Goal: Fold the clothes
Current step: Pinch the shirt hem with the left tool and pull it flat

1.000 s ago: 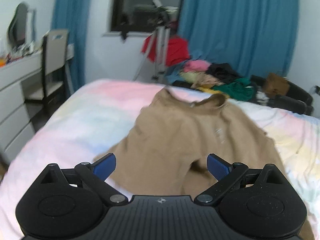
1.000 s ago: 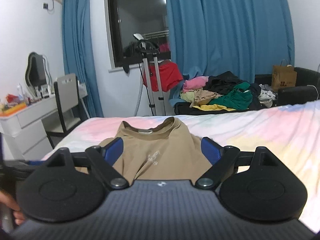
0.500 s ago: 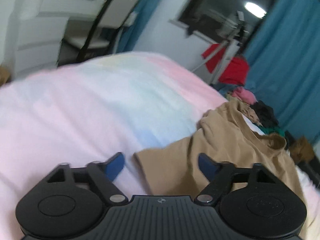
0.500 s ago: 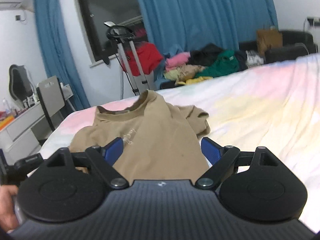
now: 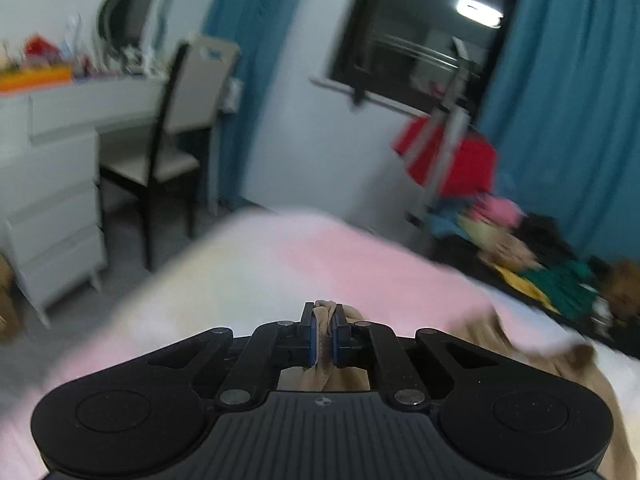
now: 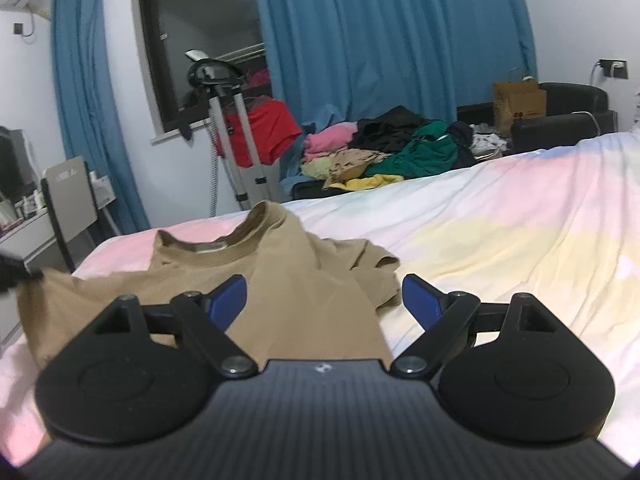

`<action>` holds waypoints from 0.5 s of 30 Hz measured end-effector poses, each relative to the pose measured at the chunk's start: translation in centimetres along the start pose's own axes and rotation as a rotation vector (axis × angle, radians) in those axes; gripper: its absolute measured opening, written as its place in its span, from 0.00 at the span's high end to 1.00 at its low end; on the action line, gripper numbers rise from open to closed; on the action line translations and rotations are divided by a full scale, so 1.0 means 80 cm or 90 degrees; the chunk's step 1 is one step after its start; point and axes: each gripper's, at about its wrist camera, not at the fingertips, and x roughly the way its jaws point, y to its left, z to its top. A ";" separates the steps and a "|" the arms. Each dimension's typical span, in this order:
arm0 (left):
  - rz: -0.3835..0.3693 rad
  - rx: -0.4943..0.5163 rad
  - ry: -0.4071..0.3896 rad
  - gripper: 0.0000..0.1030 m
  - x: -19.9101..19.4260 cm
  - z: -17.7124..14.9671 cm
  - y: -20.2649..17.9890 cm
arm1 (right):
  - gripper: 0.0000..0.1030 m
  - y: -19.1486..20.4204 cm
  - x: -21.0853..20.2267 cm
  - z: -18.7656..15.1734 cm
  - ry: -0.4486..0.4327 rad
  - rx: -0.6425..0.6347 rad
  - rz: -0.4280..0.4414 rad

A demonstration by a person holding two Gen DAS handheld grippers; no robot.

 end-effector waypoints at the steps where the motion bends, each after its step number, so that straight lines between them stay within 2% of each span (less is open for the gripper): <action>1: 0.029 0.010 -0.008 0.93 0.009 0.020 -0.004 | 0.17 -0.001 0.003 0.000 0.002 0.002 -0.003; 2: 0.064 0.024 -0.012 0.93 0.019 0.035 -0.008 | 0.17 -0.001 0.005 0.000 0.002 0.003 -0.004; 5: 0.127 0.032 0.014 0.93 0.065 0.047 -0.012 | 0.17 -0.001 0.011 0.000 -0.002 -0.003 -0.011; 7: 0.121 0.029 0.029 0.90 0.089 0.038 -0.009 | 0.17 -0.001 0.015 -0.001 -0.007 -0.014 -0.016; 12: 0.079 0.017 0.059 0.64 0.098 -0.003 0.002 | 0.17 -0.001 0.028 -0.005 -0.005 -0.027 -0.018; 14: 0.056 0.026 0.064 0.49 0.085 -0.018 0.003 | 0.17 -0.001 0.033 -0.008 0.003 -0.030 -0.012; 15: 0.046 0.032 0.065 0.48 0.074 -0.027 0.002 | 0.17 0.000 0.035 -0.010 0.006 -0.031 -0.009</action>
